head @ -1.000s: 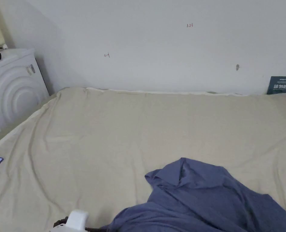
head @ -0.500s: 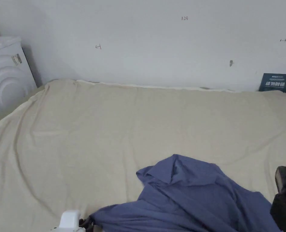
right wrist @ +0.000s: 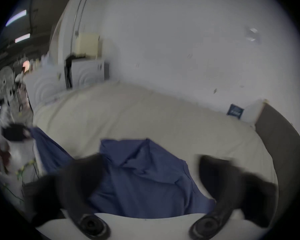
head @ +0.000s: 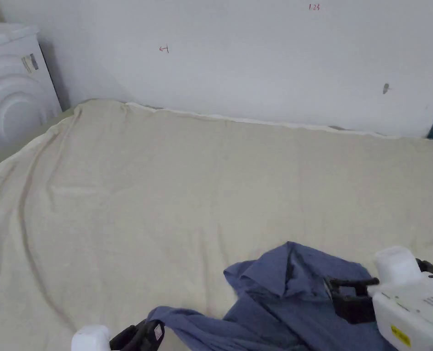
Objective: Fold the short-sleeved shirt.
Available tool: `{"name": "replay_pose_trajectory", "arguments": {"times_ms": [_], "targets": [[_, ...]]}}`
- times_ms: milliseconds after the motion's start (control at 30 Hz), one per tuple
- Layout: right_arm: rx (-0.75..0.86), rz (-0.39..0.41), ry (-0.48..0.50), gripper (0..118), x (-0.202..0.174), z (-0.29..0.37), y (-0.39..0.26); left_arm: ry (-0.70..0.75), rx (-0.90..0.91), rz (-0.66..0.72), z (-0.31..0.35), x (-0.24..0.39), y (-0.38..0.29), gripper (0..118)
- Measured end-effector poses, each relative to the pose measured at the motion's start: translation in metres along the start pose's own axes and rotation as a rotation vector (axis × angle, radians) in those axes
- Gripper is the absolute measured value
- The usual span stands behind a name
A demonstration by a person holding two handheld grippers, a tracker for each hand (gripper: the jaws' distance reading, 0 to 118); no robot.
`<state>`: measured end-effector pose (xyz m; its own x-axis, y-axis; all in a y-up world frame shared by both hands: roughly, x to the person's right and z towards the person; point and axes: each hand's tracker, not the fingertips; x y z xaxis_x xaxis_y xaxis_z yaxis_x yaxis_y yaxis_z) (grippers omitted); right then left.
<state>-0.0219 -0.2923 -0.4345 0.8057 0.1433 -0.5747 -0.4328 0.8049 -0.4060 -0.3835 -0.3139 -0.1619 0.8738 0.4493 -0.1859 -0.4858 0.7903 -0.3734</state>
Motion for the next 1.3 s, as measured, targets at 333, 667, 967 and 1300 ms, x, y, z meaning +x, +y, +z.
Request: {"name": "replay_pose_trajectory", "arguments": {"times_ms": [333,667,967,1300], "targets": [[-0.265,0.263,0.106,118,0.033,-0.226,0.048,-0.058,0.040,-0.099,-0.023,0.039,0.019,9],[-0.242,0.509,0.245,68,-0.023,-0.245,0.022,-0.046,0.049,-0.088,-0.039,0.047,0.020,9],[-0.045,0.252,0.077,1,-0.003,-0.153,0.012,0.077,0.009,-0.045,-0.024,0.034,0.001,9],[0.426,0.076,-0.216,1,0.090,0.121,0.064,0.018,0.199,-0.036,0.022,0.054,0.044,9]]}}
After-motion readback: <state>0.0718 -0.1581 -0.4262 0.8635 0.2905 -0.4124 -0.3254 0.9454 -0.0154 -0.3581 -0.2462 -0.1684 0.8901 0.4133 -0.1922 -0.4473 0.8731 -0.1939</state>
